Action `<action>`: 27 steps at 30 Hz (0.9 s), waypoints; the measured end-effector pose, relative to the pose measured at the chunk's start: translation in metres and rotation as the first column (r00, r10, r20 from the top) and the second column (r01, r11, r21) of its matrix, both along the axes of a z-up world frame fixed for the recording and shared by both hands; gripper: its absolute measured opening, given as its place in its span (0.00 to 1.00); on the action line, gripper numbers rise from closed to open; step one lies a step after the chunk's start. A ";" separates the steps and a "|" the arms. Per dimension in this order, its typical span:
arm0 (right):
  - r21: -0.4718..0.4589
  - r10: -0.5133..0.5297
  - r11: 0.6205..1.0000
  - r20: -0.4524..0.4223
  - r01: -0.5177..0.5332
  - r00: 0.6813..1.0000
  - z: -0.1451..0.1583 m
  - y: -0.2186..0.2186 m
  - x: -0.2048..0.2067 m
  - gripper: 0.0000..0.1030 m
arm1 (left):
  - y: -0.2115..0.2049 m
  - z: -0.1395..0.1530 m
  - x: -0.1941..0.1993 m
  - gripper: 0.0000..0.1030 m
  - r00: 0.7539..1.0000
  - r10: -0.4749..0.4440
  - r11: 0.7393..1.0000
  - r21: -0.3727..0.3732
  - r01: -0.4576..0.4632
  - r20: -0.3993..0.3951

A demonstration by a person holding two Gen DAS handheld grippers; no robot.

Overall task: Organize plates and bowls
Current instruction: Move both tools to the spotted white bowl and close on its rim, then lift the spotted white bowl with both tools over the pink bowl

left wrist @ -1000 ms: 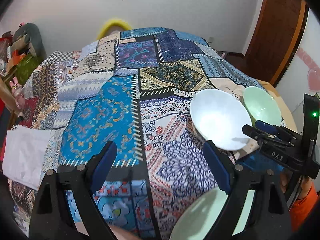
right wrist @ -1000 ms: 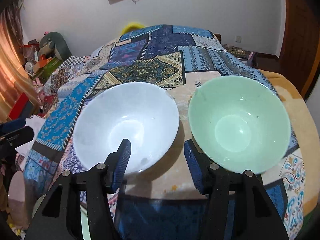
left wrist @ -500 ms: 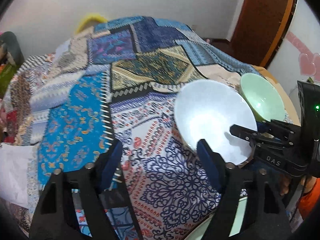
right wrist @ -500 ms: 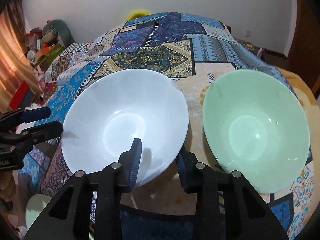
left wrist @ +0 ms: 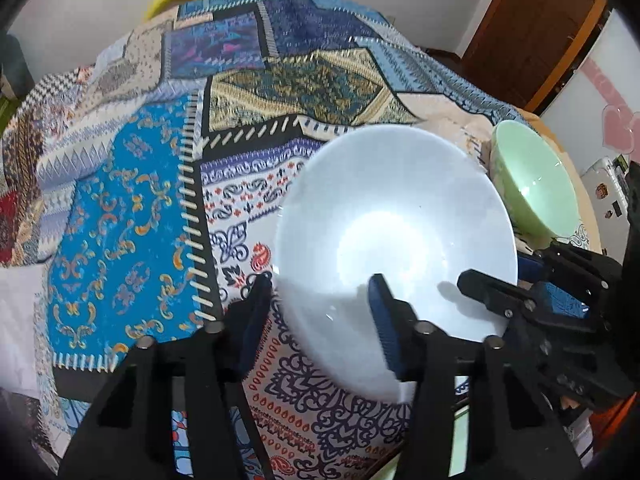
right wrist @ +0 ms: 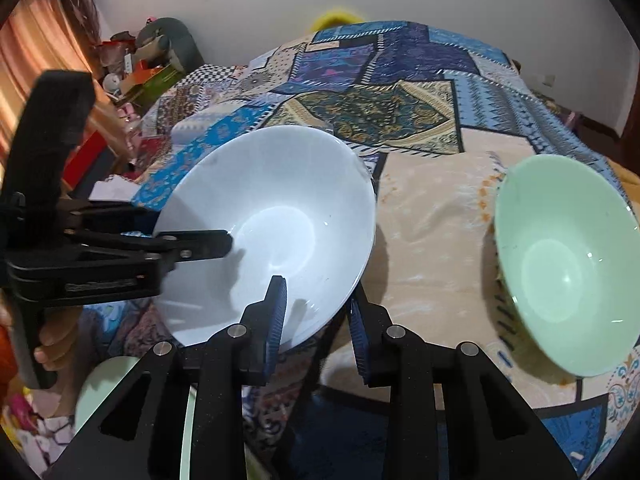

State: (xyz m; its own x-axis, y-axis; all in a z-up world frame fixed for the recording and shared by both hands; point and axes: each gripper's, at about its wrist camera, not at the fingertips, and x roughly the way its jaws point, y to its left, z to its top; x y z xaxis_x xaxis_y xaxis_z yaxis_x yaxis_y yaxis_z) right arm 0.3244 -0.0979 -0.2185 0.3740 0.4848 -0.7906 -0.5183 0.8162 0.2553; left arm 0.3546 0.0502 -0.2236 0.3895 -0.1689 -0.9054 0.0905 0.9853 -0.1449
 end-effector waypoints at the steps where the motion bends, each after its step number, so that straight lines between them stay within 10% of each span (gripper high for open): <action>1: 0.002 -0.002 1.000 -0.006 0.002 1.000 0.000 0.000 0.001 0.27 | 0.000 -0.002 0.001 0.37 1.000 0.002 1.000 -0.004 -0.002 -0.011; 8: 0.014 -0.056 0.998 -0.077 0.057 0.995 -0.003 0.000 0.012 0.28 | -0.002 -0.012 0.002 0.16 1.000 0.000 1.000 0.021 0.000 -0.026; 27: -0.050 -0.078 0.996 -0.020 0.077 0.997 0.004 0.005 0.006 0.27 | -0.008 -0.005 -0.006 0.17 1.000 -0.009 0.999 0.041 0.008 0.005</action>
